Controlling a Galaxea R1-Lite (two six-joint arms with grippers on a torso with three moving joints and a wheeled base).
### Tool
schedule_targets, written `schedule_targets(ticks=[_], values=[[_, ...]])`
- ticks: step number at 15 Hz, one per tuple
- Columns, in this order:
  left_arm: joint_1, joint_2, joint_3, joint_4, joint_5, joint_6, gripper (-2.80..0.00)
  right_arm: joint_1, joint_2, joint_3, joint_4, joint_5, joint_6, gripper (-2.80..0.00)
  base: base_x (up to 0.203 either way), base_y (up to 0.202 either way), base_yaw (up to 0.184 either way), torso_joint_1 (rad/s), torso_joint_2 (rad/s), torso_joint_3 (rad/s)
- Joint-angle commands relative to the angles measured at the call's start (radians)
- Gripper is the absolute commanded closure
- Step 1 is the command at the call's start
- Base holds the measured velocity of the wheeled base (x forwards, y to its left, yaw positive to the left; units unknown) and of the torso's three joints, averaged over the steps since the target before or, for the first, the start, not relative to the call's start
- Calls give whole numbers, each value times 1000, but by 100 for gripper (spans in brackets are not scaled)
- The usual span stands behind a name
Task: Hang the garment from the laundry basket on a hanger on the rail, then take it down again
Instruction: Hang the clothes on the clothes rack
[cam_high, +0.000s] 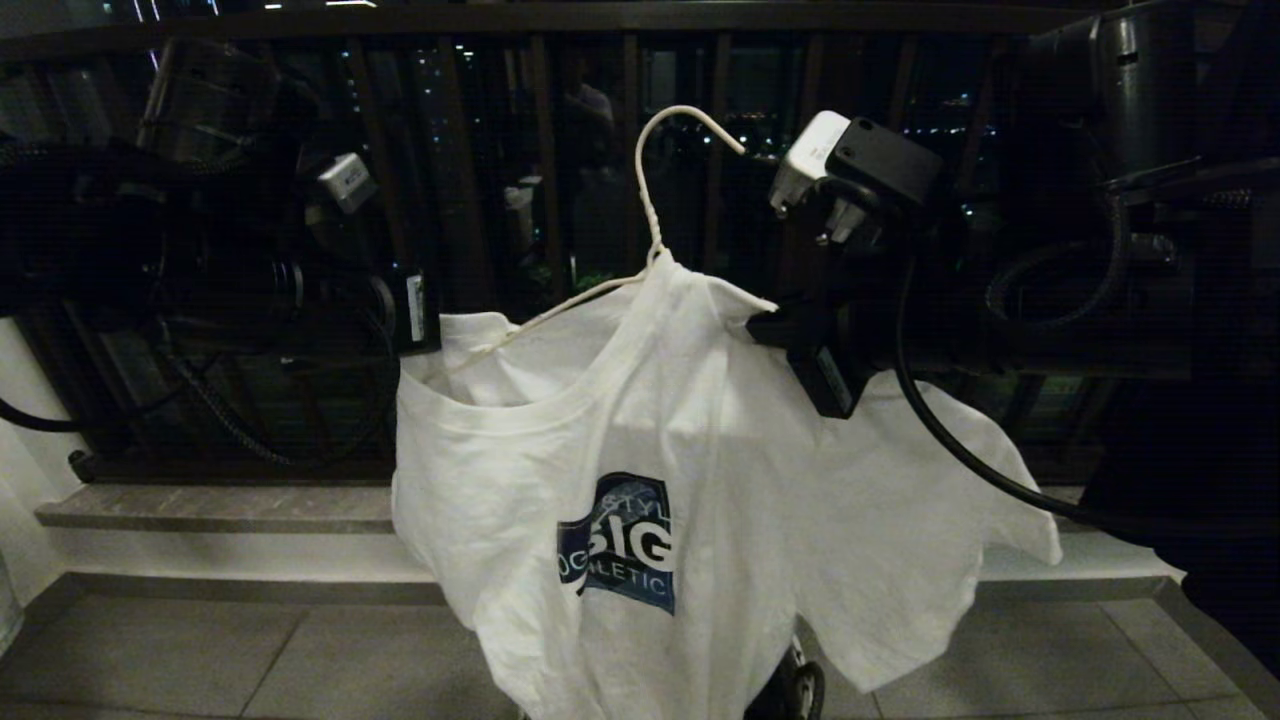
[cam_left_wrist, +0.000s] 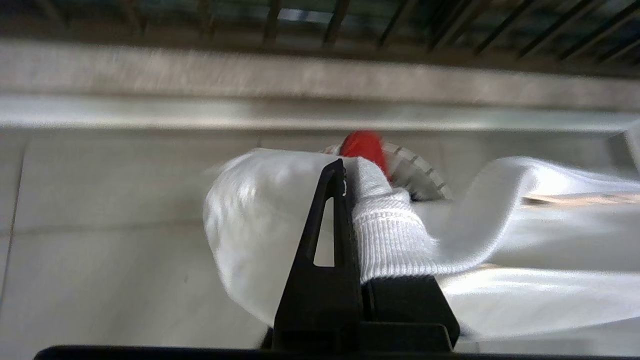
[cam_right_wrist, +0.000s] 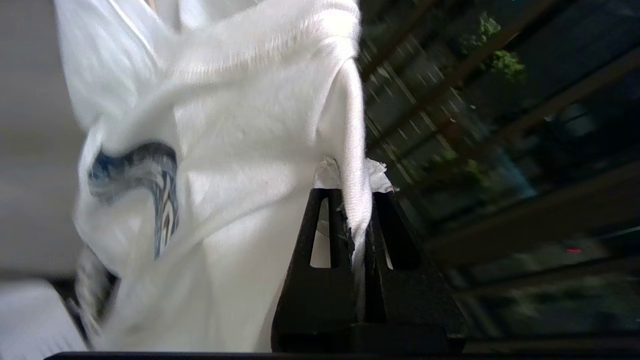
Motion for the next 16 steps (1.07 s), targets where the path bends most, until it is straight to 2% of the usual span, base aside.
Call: schedule_targets(ticks=[1,3,5,7,9,10,12,14,16], values=[[-19,19,-115,88,0,2,0,10,35,0,-34,3,55,0,0,0,0,0,0,0],[-45,49,-185,147,1,8,0,17,33,1,-79,2,118,0,0,0,0,0,0,0],[-61,85,-256,156,18,9,0,18,8,26,-122,-25,162,0,0,0,0,0,0,0],[-76,128,-331,194,107,7,0,18,-34,76,-127,-67,177,0,0,0,0,0,0,0],[-111,145,-366,208,137,-2,0,18,-75,125,-136,-80,208,0,0,0,0,0,0,0],[-129,144,-376,205,140,-14,0,17,-91,139,-150,-84,243,0,0,0,0,0,0,0],[-146,143,-417,201,149,-77,0,17,-120,153,-167,-119,323,0,0,0,0,0,0,0],[-146,140,-419,166,154,-78,0,17,-146,187,-171,-131,363,0,0,0,0,0,0,0],[-155,146,-419,107,190,-78,0,17,-149,227,-212,-133,367,0,0,0,0,0,0,0]])
